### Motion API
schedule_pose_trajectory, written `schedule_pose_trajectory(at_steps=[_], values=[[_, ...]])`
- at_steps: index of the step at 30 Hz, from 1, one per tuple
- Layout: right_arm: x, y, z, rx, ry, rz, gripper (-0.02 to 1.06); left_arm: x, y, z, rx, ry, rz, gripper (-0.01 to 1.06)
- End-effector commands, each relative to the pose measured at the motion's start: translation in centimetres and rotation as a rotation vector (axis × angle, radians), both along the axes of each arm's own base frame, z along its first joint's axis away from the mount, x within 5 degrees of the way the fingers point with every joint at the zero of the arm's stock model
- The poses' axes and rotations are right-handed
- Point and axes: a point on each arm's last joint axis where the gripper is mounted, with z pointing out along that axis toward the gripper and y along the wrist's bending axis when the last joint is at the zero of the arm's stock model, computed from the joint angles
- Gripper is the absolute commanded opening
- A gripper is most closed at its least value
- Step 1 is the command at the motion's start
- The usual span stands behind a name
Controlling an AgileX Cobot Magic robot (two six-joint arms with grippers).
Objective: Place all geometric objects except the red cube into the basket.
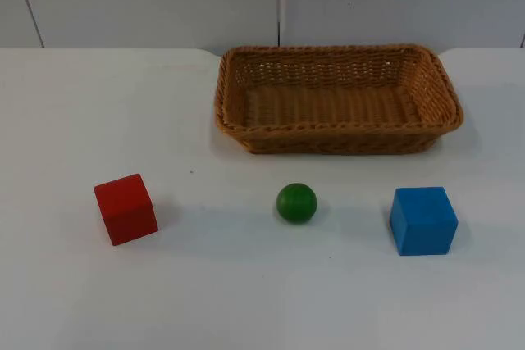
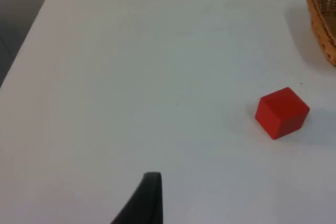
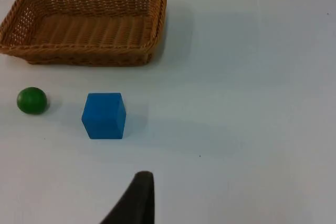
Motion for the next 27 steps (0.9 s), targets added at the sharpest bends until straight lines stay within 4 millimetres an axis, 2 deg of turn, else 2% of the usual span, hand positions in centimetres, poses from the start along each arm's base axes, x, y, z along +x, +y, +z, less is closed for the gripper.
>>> schedule_pose_trajectory(at_steps=[1, 4, 9, 10, 12, 15, 16, 20, 21, 26, 27], values=[[-0.3, 0.0, 0.8, 0.005, -0.041, -0.004, 1.05, -0.2, -0.2, 0.6, -0.018, -0.037, -0.02, 1.05], [-0.2, -0.1, 1.9, -0.003, -0.053, -0.01, 1.05, -0.5, -0.2, 1.4, -0.016, -0.061, -0.021, 1.05], [2.9, 0.2, 5.4, -0.006, -0.013, -0.01, 1.05, 1.3, -0.1, 3.4, -0.049, -0.013, -0.006, 1.05], [2.9, 0.2, 5.4, -0.006, -0.013, -0.01, 1.05, 1.3, -0.1, 3.4, -0.049, -0.013, -0.006, 1.05], [4.1, 0.3, 6.3, -0.007, -0.004, -0.01, 1.05, 2.2, -0.1, 3.9, -0.056, 0.022, -0.002, 1.05], [7.5, 0.6, 7.5, -0.01, 0.022, -0.01, 1.05, 4.9, 0.1, 4.8, -0.062, 0.105, 0.002, 1.05], [7.5, 0.6, 7.5, -0.01, 0.022, -0.01, 1.05, 4.9, 0.1, 4.8, -0.062, 0.105, 0.002, 1.05], [10.9, 0.9, 7.2, -0.015, 0.082, -0.01, 1.05, 8.1, 0.3, 5.0, -0.063, 0.173, 0.006, 1.05], [10.9, 0.9, 7.2, -0.015, 0.082, -0.01, 1.05, 8.1, 0.3, 5.0, -0.063, 0.173, 0.006, 1.05], [14.2, 1.2, 5.8, -0.04, 0.177, 0.001, 1.05, 10.8, 0.5, 4.6, -0.067, 0.205, 0.014, 1.05], [14.2, 1.2, 5.8, -0.04, 0.177, 0.001, 1.05, 10.8, 0.5, 4.6, -0.067, 0.205, 0.014, 1.05]])
